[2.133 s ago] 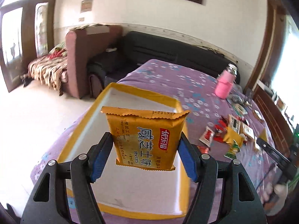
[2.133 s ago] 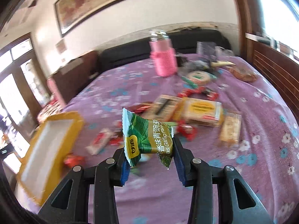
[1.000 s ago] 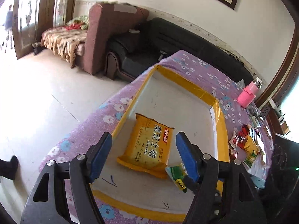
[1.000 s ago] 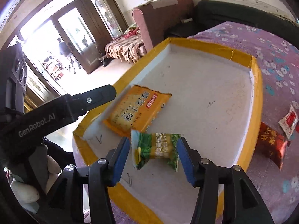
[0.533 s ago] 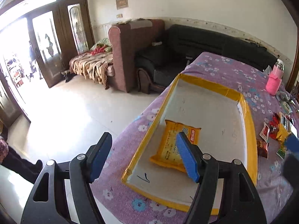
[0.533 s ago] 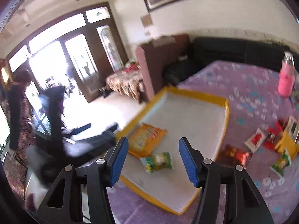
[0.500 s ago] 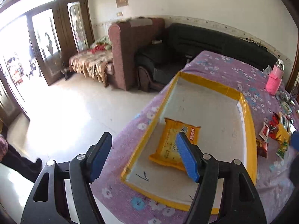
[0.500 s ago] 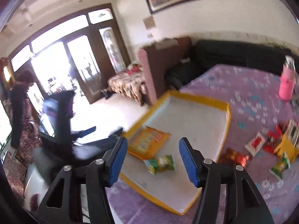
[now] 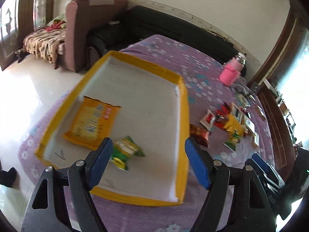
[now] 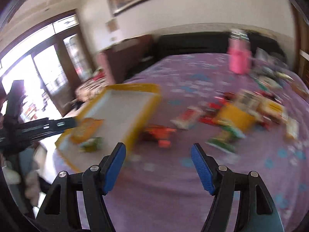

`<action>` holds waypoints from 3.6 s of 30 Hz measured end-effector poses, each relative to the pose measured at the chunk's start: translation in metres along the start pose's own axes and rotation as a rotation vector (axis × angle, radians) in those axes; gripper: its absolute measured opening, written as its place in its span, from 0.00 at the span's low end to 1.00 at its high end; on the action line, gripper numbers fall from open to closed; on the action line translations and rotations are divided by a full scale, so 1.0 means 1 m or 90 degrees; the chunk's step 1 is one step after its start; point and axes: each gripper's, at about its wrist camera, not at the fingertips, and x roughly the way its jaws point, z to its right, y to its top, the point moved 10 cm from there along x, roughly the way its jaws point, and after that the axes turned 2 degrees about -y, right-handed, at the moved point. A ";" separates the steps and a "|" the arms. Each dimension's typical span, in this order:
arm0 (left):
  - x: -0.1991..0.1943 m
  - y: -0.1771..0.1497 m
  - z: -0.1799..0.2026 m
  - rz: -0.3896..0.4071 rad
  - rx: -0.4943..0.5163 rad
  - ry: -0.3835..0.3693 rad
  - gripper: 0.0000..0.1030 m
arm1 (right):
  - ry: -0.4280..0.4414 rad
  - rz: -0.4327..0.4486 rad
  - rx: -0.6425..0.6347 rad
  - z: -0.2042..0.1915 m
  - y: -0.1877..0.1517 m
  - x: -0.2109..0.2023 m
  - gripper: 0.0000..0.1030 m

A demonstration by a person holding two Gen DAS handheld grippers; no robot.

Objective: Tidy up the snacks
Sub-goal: 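Return both tools to the snack pile, left tool toward the red candy, then grasp the red candy with the left tool while the right tool grasps another green packet, then carry both items over the tray and open both tools to release them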

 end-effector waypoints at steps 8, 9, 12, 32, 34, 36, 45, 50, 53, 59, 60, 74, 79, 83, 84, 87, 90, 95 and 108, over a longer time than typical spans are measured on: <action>-0.001 -0.011 0.041 0.011 0.041 -0.057 0.75 | -0.076 -0.041 0.112 0.104 -0.026 -0.005 0.69; -0.001 -0.012 0.042 0.010 0.045 -0.060 0.75 | -0.082 -0.044 0.119 0.108 -0.028 -0.005 0.70; -0.001 -0.010 0.037 0.013 0.045 -0.067 0.75 | -0.094 -0.047 0.136 0.114 -0.034 -0.005 0.70; 0.009 -0.013 0.016 0.010 0.016 -0.080 0.75 | -0.095 -0.072 0.153 0.091 -0.041 0.014 0.69; 0.013 -0.015 0.021 0.004 0.023 -0.078 0.75 | -0.096 -0.073 0.157 0.096 -0.042 0.014 0.69; 0.015 -0.016 0.025 -0.001 0.030 -0.077 0.75 | -0.101 -0.068 0.165 0.104 -0.041 0.012 0.70; 0.024 -0.019 0.037 -0.014 0.044 -0.076 0.75 | -0.156 -0.016 0.206 0.168 -0.015 -0.015 0.71; 0.030 -0.016 0.041 -0.021 0.044 -0.073 0.75 | -0.148 -0.020 0.237 0.191 -0.004 -0.014 0.72; 0.035 -0.020 0.050 -0.033 0.048 -0.075 0.75 | -0.113 -0.035 0.254 0.188 0.004 0.004 0.74; 0.036 -0.030 0.070 -0.043 0.103 -0.070 0.75 | -0.070 -0.102 0.214 0.151 0.017 0.067 0.73; 0.035 -0.030 0.075 -0.040 0.118 -0.072 0.75 | -0.069 -0.111 0.213 0.145 0.016 0.073 0.73; 0.102 -0.014 0.157 -0.070 0.367 -0.002 0.75 | -0.077 -0.100 0.164 0.133 0.008 0.098 0.39; 0.146 -0.025 0.147 -0.165 0.382 0.059 0.75 | -0.057 -0.096 0.187 0.139 0.007 0.093 0.39; 0.149 -0.060 0.157 -0.257 0.355 -0.046 0.78 | -0.045 -0.090 0.203 0.143 0.011 0.090 0.39; 0.143 -0.062 0.162 -0.254 0.356 -0.066 0.78 | -0.044 -0.088 0.204 0.144 0.012 0.089 0.39; 0.119 -0.062 0.173 -0.254 0.325 -0.151 0.78 | -0.041 -0.084 0.209 0.145 0.013 0.087 0.39; 0.111 -0.047 0.170 -0.200 0.335 -0.122 0.78 | -0.041 -0.086 0.209 0.144 0.013 0.087 0.39; 0.123 -0.063 0.172 -0.189 0.401 -0.064 0.78 | -0.041 -0.084 0.209 0.144 0.013 0.086 0.39; 0.129 -0.064 0.163 -0.150 0.338 -0.041 0.57 | -0.041 -0.080 0.209 0.145 0.013 0.085 0.39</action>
